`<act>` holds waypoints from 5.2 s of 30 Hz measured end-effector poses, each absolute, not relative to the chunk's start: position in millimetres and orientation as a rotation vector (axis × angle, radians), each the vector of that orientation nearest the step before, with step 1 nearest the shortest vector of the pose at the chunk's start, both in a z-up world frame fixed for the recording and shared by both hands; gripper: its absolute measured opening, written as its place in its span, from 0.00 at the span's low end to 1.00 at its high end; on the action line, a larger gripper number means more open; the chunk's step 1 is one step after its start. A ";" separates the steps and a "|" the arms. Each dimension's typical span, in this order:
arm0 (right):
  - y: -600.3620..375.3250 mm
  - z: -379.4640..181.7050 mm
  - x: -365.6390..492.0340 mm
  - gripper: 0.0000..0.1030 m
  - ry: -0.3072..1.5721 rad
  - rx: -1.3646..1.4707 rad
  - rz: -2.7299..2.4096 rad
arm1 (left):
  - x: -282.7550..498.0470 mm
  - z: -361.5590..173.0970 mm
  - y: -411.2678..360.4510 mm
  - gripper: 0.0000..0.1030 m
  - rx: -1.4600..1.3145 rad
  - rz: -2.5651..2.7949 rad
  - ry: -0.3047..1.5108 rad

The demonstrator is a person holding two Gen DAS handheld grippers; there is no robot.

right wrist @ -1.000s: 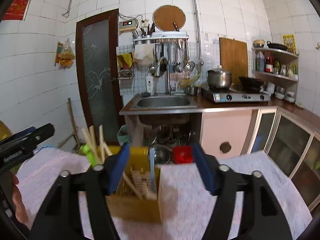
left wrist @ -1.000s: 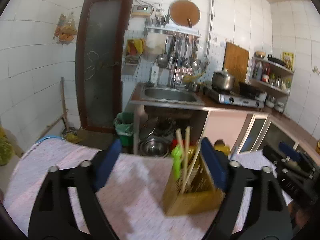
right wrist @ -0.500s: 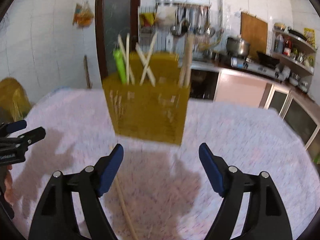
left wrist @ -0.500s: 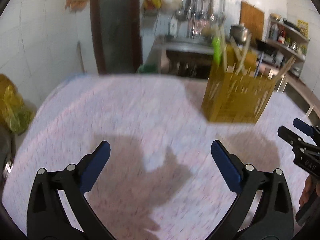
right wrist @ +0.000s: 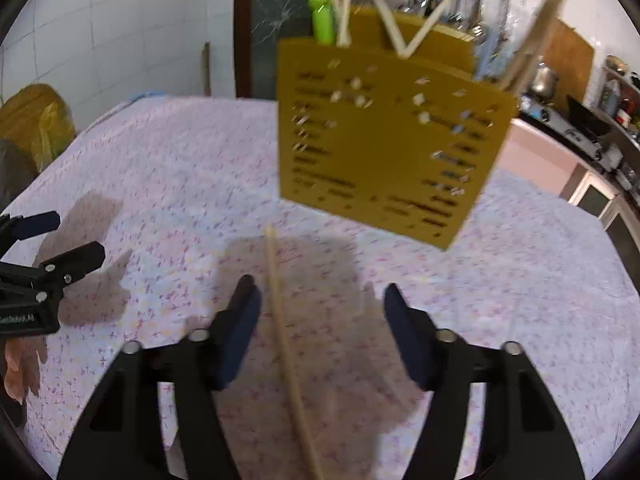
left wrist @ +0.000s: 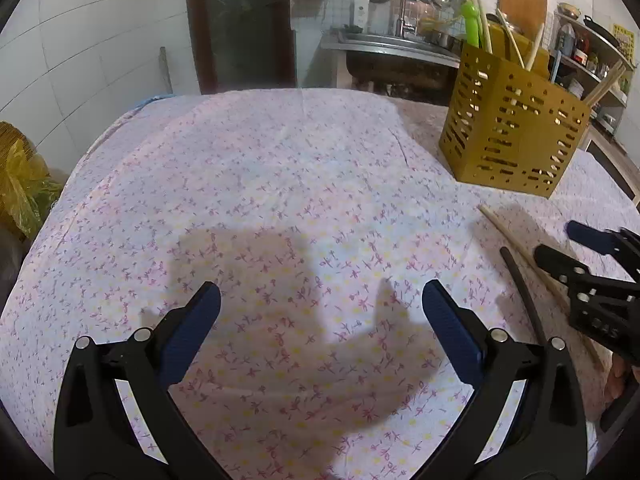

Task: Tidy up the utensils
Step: 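Close the right tool on a wooden chopstick while the left tool grasps the metal spoon, then lift the metal spoon and chopstick toward the yellow holder with both tools, then lower the metal spoon into the holder with the left tool while the right tool lowers the chopstick in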

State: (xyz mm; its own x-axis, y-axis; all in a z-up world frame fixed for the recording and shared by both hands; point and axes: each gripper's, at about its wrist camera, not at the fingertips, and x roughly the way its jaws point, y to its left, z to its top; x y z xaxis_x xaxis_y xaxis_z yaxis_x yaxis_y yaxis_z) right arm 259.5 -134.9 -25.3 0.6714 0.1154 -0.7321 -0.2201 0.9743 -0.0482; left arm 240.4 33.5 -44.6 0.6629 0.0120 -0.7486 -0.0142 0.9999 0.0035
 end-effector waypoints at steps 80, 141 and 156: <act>-269.7 -29.7 234.6 0.49 0.851 0.048 -0.121 | 270.3 -50.0 -53.9 0.08 -0.013 -0.074 0.961; -260.7 71.1 148.4 0.06 0.197 0.162 -0.020 | 218.8 44.3 -37.1 0.07 -0.045 -0.134 0.607; -258.4 67.9 143.8 0.06 0.204 0.139 -0.044 | 210.6 50.3 -38.6 0.07 -0.026 -0.134 0.559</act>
State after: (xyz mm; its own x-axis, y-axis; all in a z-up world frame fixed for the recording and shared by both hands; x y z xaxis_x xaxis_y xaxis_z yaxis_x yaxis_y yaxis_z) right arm 143.8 -258.4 67.9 0.9784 -0.0295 -0.2047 0.0576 0.9895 0.1328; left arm 210.6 -38.6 50.3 0.8394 -0.1342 -0.5267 0.1200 0.9909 -0.0613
